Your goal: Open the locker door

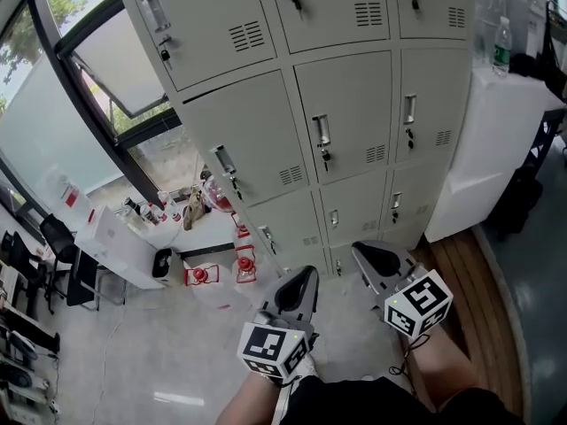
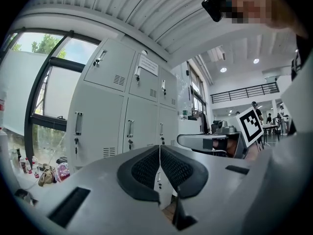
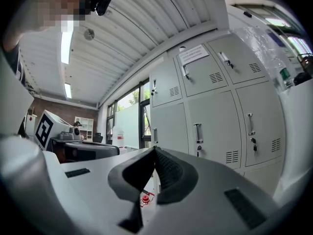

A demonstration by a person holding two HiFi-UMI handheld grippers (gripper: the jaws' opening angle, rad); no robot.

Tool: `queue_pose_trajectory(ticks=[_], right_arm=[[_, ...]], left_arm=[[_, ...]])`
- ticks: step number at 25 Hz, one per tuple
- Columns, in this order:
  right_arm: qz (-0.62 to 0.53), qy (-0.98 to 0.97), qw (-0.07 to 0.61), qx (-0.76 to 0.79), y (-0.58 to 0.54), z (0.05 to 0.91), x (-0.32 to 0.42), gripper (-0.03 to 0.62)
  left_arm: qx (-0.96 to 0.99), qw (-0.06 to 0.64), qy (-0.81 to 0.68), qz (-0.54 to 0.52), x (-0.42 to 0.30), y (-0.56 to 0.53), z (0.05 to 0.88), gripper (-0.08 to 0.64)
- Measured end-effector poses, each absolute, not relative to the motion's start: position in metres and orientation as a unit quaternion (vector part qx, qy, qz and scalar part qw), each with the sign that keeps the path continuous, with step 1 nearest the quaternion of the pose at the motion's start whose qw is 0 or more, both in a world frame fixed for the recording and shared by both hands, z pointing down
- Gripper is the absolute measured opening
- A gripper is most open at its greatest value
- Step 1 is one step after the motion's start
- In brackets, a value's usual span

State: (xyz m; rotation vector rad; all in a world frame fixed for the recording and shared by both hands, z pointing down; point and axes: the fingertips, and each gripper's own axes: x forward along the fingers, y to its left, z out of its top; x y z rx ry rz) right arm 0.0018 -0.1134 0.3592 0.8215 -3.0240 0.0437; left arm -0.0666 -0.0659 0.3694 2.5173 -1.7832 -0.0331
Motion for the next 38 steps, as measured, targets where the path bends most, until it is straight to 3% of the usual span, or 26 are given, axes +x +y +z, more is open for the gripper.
queue_pose_trajectory(ticks=[27, 38], right_arm=[[0.023, -0.926, 0.026, 0.377, -0.224, 0.362, -0.125, 0.054], [0.021, -0.907, 0.030, 0.420, -0.247, 0.365, -0.136, 0.054]], left_arm=[[0.876, 0.036, -0.480, -0.019, -0.193, -0.169, 0.366, 0.020], [0.891, 0.035, -0.453, -0.023, -0.211, -0.181, 0.365, 0.020]])
